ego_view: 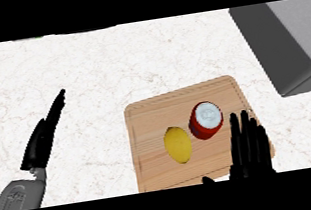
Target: Pick the can from the cutting board and place it in the cardboard box
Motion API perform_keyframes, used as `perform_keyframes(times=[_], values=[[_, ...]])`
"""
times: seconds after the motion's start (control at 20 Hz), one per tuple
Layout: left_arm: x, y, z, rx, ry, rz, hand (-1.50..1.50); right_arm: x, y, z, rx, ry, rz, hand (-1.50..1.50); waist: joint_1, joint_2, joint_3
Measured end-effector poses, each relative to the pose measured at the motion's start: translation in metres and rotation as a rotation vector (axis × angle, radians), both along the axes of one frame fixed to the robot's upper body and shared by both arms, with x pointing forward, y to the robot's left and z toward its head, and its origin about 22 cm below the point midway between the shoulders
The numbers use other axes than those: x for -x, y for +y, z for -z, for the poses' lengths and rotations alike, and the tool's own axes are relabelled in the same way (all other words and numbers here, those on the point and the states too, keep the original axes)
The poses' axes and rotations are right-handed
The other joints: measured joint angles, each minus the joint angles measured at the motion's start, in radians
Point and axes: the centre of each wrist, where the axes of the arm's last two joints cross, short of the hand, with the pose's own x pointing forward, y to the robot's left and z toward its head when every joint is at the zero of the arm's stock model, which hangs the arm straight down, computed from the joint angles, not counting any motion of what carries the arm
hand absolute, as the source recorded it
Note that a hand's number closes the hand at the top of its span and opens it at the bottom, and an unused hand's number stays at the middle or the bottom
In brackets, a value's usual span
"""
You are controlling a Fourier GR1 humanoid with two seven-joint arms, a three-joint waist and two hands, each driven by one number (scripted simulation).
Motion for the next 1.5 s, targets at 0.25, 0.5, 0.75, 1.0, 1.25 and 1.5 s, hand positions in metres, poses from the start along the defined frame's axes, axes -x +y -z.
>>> perform_keyframes(times=[0.25, 0.5, 0.75, 1.0, 1.25, 1.5], values=[[0.0, -0.005, 0.001, -0.002, 0.003, -0.003, 0.0, -0.019, 0.0, 0.007, 0.007, 0.005, 0.005, -1.5, -0.002, -0.001, 0.0], [-0.001, -0.002, -0.005, 0.006, 0.005, -0.005, 0.0, -0.035, 0.003, 0.015, 0.012, 0.024, 0.005, -1.5, -0.002, -0.002, 0.0], [0.001, 0.002, -0.007, 0.004, 0.011, -0.004, 0.0, -0.046, 0.004, 0.016, -0.004, 0.036, -0.016, -1.5, -0.003, -0.002, 0.0], [0.003, -0.005, -0.011, 0.004, 0.009, 0.0, 0.0, -0.053, 0.011, 0.025, -0.014, 0.052, -0.032, -1.5, -0.002, -0.002, 0.0], [0.004, -0.006, -0.004, 0.008, 0.009, -0.004, 0.0, -0.064, 0.007, 0.032, -0.025, 0.063, -0.036, -1.5, -0.003, -0.003, 0.0], [0.003, -0.006, -0.003, 0.007, 0.006, -0.005, 0.0, -0.077, 0.006, 0.037, -0.043, 0.062, -0.051, 1.5, -0.004, -0.008, -0.003]])
